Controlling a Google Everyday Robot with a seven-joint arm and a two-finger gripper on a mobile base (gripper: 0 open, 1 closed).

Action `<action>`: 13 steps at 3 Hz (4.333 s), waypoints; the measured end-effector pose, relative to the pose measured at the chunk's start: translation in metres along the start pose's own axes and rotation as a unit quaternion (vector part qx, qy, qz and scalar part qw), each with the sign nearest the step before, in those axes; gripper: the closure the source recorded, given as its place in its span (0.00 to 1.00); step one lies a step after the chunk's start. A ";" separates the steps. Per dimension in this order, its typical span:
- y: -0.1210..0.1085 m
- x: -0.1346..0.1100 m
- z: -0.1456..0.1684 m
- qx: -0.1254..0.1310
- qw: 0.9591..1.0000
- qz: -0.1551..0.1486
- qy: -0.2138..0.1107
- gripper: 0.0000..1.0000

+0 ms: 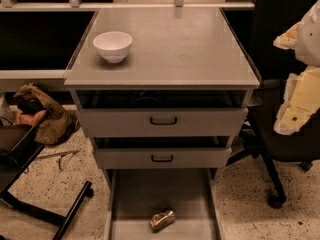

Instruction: Pick orange can from bottom drawer and place on counter

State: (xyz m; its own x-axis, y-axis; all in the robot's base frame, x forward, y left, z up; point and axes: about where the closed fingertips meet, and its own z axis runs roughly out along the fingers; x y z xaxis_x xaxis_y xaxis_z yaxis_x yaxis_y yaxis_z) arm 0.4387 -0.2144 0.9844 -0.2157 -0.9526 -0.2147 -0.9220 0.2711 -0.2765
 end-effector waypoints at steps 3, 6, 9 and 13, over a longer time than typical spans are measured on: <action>0.026 -0.002 0.043 0.001 1.000 0.030 0.003 0.00; 0.088 -0.020 0.206 -0.038 0.995 0.071 -0.059 0.00; 0.117 -0.026 0.317 -0.055 0.993 0.096 -0.048 0.00; 0.161 -0.038 0.446 -0.105 0.986 0.107 -0.077 0.00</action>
Offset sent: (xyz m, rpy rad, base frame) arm 0.0012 -0.0001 -0.0305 -0.0825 0.0144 -0.0300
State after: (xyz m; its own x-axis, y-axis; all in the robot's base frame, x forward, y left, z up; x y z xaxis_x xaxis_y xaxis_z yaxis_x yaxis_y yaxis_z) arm 0.4419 -0.0729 0.5308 -0.3767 -0.8397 -0.3911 -0.9102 0.4141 -0.0123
